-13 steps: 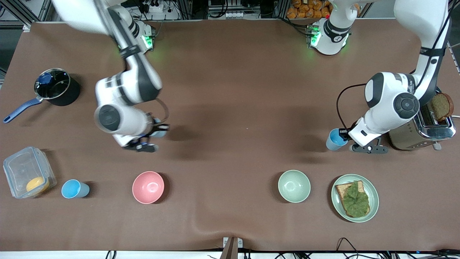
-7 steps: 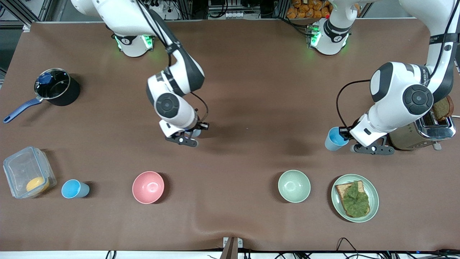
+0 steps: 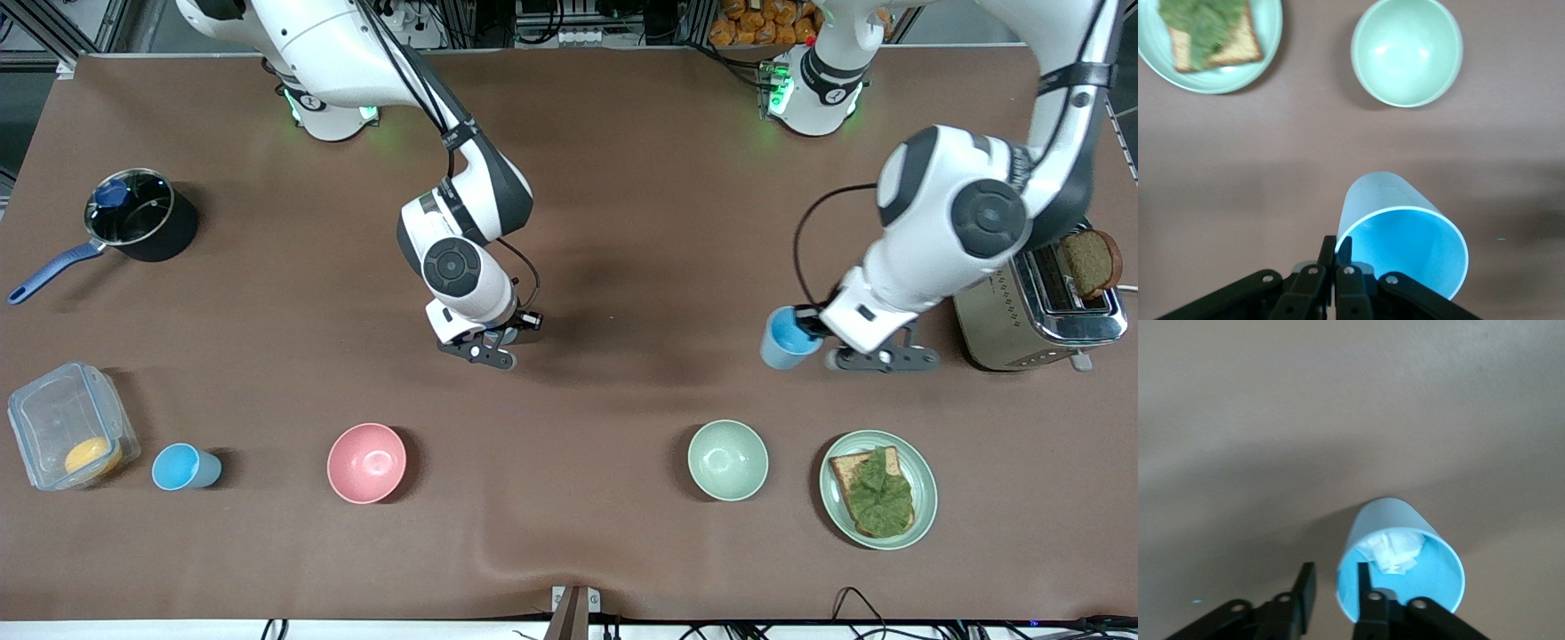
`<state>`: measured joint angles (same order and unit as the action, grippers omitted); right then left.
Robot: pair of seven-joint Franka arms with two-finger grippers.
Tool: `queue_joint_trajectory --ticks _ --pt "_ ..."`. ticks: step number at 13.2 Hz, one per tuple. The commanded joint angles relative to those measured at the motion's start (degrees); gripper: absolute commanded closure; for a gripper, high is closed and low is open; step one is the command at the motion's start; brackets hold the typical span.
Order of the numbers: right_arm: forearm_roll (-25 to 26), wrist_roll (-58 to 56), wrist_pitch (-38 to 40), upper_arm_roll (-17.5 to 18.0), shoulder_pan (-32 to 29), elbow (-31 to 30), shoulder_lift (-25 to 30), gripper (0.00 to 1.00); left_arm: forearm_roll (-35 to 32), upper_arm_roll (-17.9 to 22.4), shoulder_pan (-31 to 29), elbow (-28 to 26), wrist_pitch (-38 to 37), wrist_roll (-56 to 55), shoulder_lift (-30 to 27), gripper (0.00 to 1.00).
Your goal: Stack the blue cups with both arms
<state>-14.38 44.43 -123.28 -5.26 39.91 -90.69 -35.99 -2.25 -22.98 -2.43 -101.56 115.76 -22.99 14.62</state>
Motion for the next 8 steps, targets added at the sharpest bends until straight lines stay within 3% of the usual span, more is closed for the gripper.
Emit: queue_joint_trajectory --ticks 1,3,6,8 --pt "-0.7 0.2 8.9 -1.0 -1.3 6.4 0.9 0.0 1.2 -3.4 0.7 3.4 -1.4 -8.8 1.1 1.0" --pt "-0.7 0.1 16.4 -1.0 -5.4 10.2 1.9 0.0 1.2 -3.7 3.4 5.0 -1.4 -14.3 2.2 1.0" --pt "0.1 -5.7 21.6 -1.4 -9.2 10.4 5.9 0.0 1.2 -3.7 11.8 9.0 -1.4 -28.6 6.5 1.0" --pt "0.7 -11.6 26.5 -1.6 -12.5 10.4 7.7 0.0 0.8 -3.6 18.2 15.4 -1.1 -39.4 12.0 1.0"
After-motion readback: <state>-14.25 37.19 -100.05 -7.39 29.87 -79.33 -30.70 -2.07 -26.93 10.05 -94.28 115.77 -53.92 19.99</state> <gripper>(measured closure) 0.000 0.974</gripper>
